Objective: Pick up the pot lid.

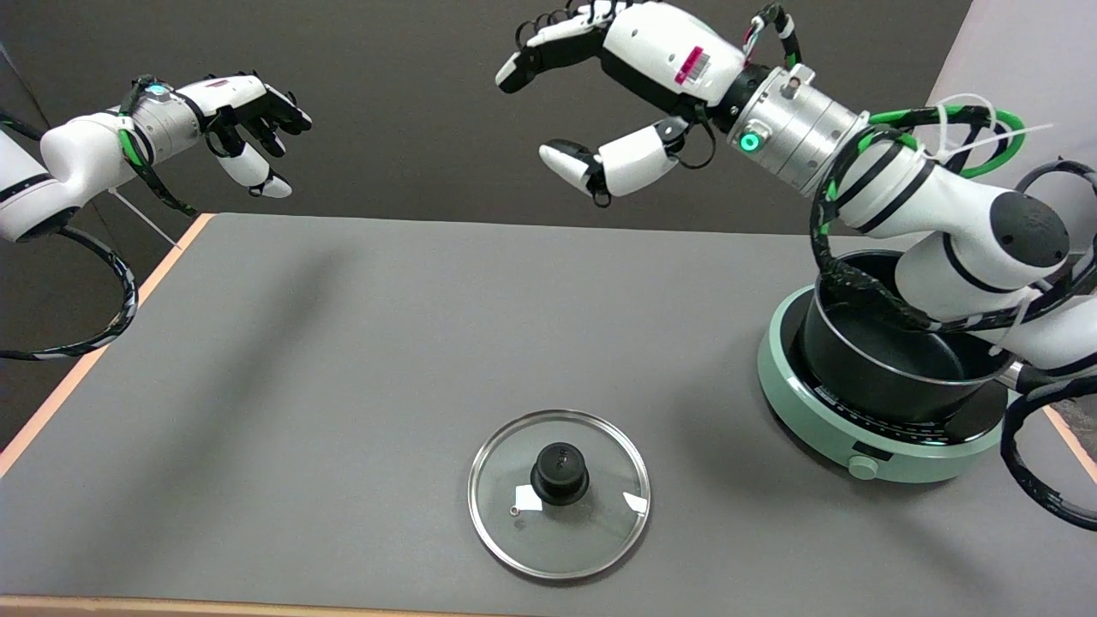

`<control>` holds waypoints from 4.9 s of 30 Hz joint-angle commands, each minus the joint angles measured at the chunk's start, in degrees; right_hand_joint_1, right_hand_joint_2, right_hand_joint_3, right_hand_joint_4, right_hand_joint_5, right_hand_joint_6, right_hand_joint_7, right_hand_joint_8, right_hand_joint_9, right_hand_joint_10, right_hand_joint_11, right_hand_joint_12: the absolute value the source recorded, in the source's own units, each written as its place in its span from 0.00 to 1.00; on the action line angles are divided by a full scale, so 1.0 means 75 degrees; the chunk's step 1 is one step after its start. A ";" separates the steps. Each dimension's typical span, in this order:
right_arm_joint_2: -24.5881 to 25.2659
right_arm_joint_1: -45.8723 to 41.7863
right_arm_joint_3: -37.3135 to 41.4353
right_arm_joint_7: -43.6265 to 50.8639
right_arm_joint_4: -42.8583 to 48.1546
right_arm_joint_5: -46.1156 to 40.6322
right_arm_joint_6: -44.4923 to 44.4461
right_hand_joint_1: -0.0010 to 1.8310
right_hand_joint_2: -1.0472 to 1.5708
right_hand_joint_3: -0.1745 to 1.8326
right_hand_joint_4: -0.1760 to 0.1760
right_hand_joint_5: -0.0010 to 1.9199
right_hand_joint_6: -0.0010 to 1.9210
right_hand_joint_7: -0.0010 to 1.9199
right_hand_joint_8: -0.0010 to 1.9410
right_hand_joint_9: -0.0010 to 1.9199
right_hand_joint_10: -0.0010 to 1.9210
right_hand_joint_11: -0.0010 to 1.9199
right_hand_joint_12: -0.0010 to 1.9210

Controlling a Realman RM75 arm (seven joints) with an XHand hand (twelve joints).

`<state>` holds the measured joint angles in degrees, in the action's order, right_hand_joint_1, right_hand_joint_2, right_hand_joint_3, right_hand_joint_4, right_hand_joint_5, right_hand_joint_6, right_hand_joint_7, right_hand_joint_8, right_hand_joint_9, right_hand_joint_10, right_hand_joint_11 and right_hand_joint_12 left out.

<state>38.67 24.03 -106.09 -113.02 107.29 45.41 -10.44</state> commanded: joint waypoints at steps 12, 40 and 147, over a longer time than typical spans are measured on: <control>-0.0028 -0.1814 0.2002 0.0742 -0.0083 -0.0785 0.1588 0.37 0.66 0.48 0.73 0.35 0.20 0.36 0.13 0.33 0.19 0.23 0.50; -0.0007 -0.1420 0.1391 0.0794 0.0066 -0.0033 0.1238 0.37 0.65 0.51 0.68 0.35 0.21 0.37 0.12 0.33 0.22 0.23 0.54; 0.2482 -0.5239 -0.0788 0.9597 -0.0031 -0.4088 -0.0916 0.44 0.63 0.52 0.54 0.34 0.18 0.36 0.13 0.34 0.24 0.22 0.55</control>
<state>54.33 -11.63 -105.90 -46.71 106.85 12.74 -22.03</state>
